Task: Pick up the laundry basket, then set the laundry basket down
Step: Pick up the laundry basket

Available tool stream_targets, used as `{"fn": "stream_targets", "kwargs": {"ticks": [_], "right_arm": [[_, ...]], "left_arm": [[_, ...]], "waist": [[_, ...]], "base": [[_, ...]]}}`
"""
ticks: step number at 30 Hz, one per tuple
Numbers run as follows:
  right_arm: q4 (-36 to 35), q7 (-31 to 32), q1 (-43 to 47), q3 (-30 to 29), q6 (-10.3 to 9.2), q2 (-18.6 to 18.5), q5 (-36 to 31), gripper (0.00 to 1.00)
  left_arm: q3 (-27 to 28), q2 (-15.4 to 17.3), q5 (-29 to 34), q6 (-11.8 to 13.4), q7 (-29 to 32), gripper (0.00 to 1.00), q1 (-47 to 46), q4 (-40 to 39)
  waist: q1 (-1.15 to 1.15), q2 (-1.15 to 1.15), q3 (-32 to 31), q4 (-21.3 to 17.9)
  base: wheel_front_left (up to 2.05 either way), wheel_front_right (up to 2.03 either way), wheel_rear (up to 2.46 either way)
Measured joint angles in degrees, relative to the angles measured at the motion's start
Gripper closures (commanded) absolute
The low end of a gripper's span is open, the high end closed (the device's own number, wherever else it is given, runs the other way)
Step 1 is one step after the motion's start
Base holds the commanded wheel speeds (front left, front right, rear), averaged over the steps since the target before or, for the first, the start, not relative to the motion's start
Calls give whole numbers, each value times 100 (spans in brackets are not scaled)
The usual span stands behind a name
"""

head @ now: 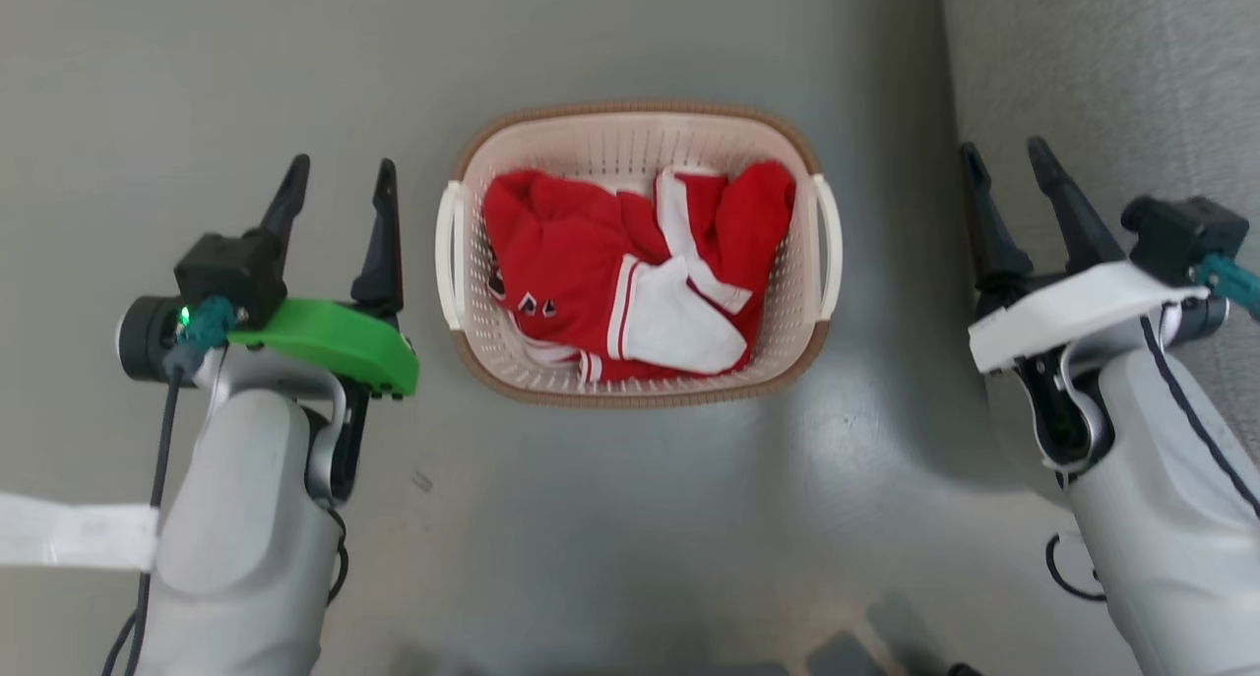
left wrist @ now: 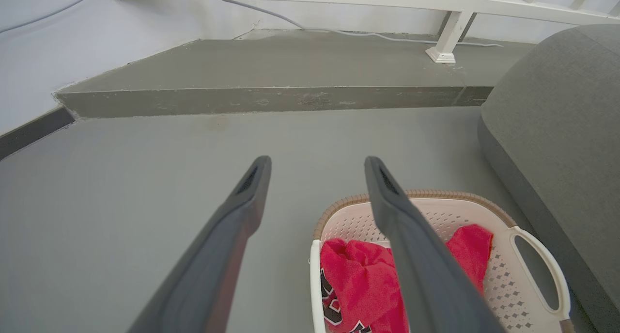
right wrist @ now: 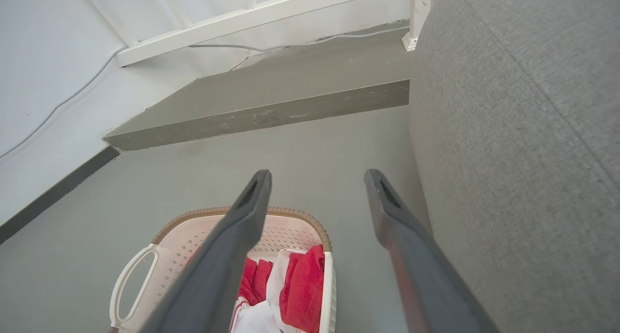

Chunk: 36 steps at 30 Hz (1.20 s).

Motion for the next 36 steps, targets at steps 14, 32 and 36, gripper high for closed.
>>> {"fn": "stream_targets", "kwargs": {"ticks": [14,32,36], "right_arm": [[1001,0,-925,321,1,52,333,0],[1998,163,-1990,829,5,158,613,0],[2170,180,-2125,929,5,190,657,0]], "left_arm": [[-25,-38,-147,12,2,0,-940,1246],[-630,-62,-602,-192,86,0,-2031,2227],[-751,-68,-662,-198,137,0,-2217,2387]], "waist": [[0,0,941,67],[0,0,1990,189],[0,0,2165,185]], "base": [[0,0,0],[0,0,0],[0,0,0]]}}
